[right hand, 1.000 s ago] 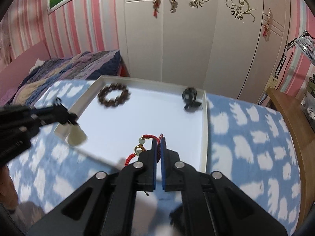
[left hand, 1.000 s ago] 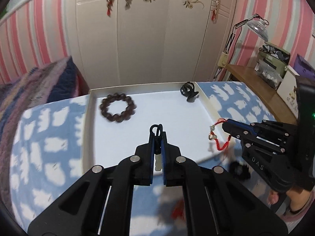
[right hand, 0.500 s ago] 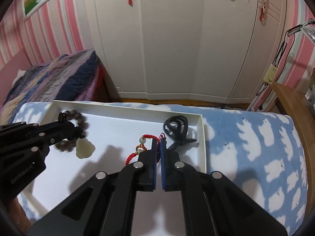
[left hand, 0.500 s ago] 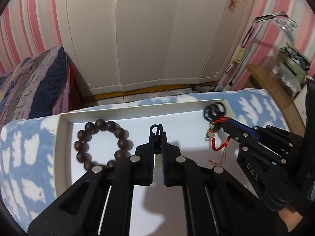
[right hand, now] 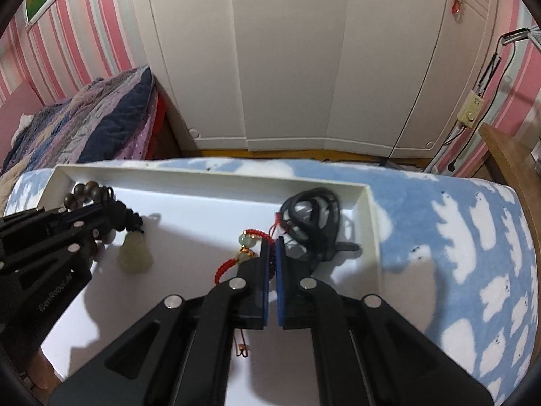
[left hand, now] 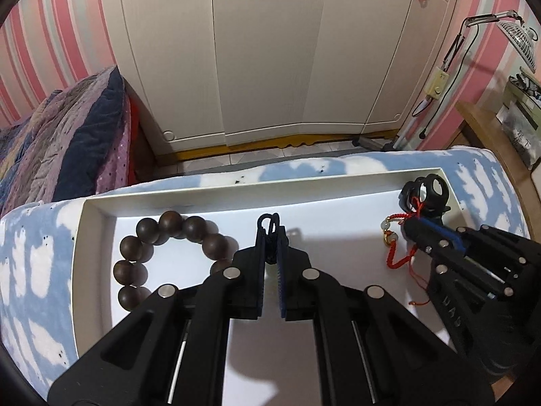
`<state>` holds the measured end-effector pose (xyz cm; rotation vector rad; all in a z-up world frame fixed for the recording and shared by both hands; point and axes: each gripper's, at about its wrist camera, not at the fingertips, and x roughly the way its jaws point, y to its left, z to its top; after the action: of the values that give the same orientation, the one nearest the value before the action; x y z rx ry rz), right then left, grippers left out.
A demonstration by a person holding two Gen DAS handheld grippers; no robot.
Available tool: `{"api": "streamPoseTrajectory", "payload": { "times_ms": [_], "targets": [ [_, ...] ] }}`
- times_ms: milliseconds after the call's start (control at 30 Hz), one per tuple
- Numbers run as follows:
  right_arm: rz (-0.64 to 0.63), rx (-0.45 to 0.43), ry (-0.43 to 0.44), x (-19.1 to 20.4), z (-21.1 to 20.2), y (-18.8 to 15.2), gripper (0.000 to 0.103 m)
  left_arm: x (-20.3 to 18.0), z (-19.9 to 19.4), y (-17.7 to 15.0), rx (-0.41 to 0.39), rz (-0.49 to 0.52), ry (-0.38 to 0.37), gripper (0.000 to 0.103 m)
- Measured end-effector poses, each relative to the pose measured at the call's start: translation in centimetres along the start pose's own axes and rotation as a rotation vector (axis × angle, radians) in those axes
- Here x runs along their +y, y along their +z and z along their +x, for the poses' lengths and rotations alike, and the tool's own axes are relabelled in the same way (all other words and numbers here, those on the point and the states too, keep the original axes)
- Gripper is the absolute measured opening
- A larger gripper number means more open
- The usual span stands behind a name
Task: Organize jewelry
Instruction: 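Carry both items into the white tray and open both tools, then withdraw both tools from the tray toward the remaining jewelry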
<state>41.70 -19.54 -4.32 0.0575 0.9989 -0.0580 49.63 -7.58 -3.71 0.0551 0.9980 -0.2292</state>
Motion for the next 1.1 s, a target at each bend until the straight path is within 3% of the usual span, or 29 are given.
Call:
{"api": "streamPoseTrajectory", "payload": {
  "times_ms": [133,333,367,400,467,667,767,867,900,1100],
  "targets": [
    [0.015,0.003,0.003,-0.1,0.2,-0.1,0.003,0.1,-0.2,0.1,0.008,0.009,-0.004,0.005],
    [0.010,0.014,-0.001,-0.4,0.1,-0.3,0.006,-0.6,-1.5,0.0,-0.029,0.011,0.022,0.036],
    [0.014,0.014,0.001,-0.4,0.0,-0.3,0.017,-0.6,-1.8,0.1,-0.033,0.011,0.022,0.036],
    [0.017,0.013,0.003,-0.4,-0.1,-0.4,0.037,-0.5,-2.2,0.1,-0.036,0.011,0.019,0.036],
    [0.019,0.001,0.004,-0.4,-0.5,-0.5,0.048,-0.5,-3.2,0.0,-0.045,0.008,0.012,0.039],
    [0.017,-0.029,0.012,-0.6,-2.5,-0.1,0.050,1.2,-7.4,0.0,-0.102,-0.029,0.015,0.062],
    [0.018,-0.055,0.022,-1.1,-4.1,-0.1,0.060,2.3,-10.0,-0.5,-0.136,-0.042,0.020,0.071],
    [0.027,-0.087,-0.001,-1.5,-5.9,-0.3,0.074,3.3,-12.9,-2.2,-0.182,-0.044,0.060,0.088],
    [0.023,-0.095,-0.009,-1.6,-6.5,-0.5,0.078,3.5,-13.3,-2.5,-0.186,-0.040,0.065,0.088],
    [0.027,-0.109,-0.019,-2.1,-10.4,-3.2,0.079,4.3,-16.9,-7.1,-0.176,-0.030,0.041,0.096]
  ]
}}
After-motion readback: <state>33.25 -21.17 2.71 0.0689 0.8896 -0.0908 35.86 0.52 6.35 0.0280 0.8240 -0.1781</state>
